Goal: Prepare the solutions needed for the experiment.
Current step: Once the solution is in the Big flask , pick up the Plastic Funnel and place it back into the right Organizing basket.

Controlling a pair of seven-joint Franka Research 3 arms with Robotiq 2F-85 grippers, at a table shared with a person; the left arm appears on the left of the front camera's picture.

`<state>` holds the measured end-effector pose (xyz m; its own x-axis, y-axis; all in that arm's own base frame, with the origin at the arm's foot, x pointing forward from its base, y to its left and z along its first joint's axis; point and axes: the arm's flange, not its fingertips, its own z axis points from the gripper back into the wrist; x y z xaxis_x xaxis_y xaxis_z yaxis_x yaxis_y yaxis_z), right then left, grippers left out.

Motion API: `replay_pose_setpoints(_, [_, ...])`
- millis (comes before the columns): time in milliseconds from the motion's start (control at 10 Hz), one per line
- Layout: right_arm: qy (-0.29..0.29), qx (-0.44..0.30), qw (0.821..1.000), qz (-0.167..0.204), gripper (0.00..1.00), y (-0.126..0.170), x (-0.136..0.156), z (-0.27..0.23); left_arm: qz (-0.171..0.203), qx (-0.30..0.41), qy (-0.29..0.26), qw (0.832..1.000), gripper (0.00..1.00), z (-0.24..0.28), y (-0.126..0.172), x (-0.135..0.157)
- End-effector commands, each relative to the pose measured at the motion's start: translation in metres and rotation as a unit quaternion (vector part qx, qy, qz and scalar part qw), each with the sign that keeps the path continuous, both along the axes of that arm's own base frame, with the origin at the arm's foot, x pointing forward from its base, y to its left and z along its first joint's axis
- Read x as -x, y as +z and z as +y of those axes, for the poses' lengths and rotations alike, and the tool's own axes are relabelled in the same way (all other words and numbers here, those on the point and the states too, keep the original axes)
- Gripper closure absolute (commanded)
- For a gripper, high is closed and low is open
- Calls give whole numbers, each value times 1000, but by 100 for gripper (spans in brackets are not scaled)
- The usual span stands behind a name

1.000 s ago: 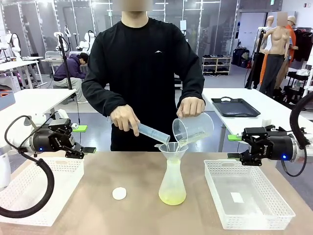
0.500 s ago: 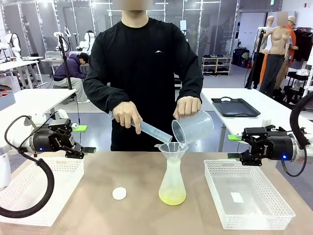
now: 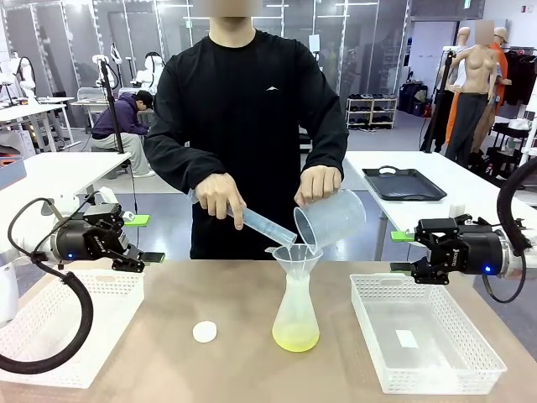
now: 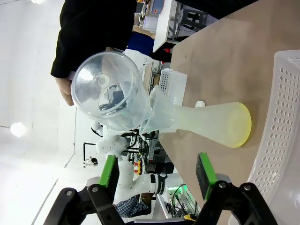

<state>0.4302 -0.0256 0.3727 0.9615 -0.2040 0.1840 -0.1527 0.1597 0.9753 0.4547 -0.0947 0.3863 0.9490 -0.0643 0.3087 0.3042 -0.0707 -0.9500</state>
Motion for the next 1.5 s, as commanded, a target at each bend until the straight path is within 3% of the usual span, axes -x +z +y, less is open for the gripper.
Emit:
replay_pose_setpoints(0, [0, -2, 1000, -2, 16, 2, 0, 0, -2, 0, 2, 1000, 0, -1, 1, 0])
replay_pose_setpoints(1400, [0, -2, 1000, -2, 16, 2, 0, 0, -2, 0, 2, 1000, 0, -1, 1, 0])
